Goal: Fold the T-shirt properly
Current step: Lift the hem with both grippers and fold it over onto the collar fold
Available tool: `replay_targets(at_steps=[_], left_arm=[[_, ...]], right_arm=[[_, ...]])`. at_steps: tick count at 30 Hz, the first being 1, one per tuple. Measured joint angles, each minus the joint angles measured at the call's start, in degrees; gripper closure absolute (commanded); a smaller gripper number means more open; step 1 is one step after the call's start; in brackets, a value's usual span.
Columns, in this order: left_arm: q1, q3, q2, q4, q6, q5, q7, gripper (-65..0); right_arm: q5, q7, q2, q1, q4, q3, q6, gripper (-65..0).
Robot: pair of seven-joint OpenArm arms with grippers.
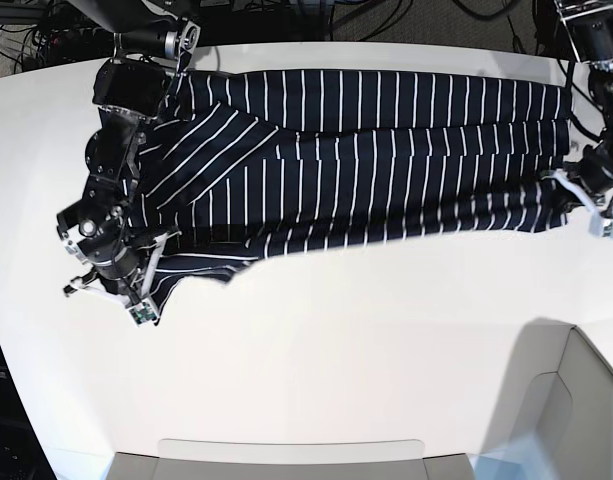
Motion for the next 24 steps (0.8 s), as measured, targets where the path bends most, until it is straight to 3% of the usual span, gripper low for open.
replay_targets(at_steps=[7, 10, 19, 24], left_arm=[[3.48, -1.75, -0.17, 0.09, -0.09, -0.31, 0.0, 0.0], [4.28, -1.77, -0.26, 0.11, -2.23, -0.22, -0.13, 0.0], [7.72, -1.95, -0.15, 0.2, -2.64, -0.28, -0.13, 0.0], [11.65, -7.78, 0.09, 6.01, -2.78, -1.09, 0.11, 0.0]], right_arm=[[0.39, -5.14, 0.09, -4.17, 7.41, -0.11, 0.0, 0.0], [0.61, -7.26, 0.13, -5.35, 10.69, -0.11, 0.0, 0.0], [0.48, -7.89, -0.04, -11.8, 17.75, -0.11, 0.0, 0.0], [0.61, -7.74, 0.13, -15.19, 19.3, -0.13, 0.0, 0.0]])
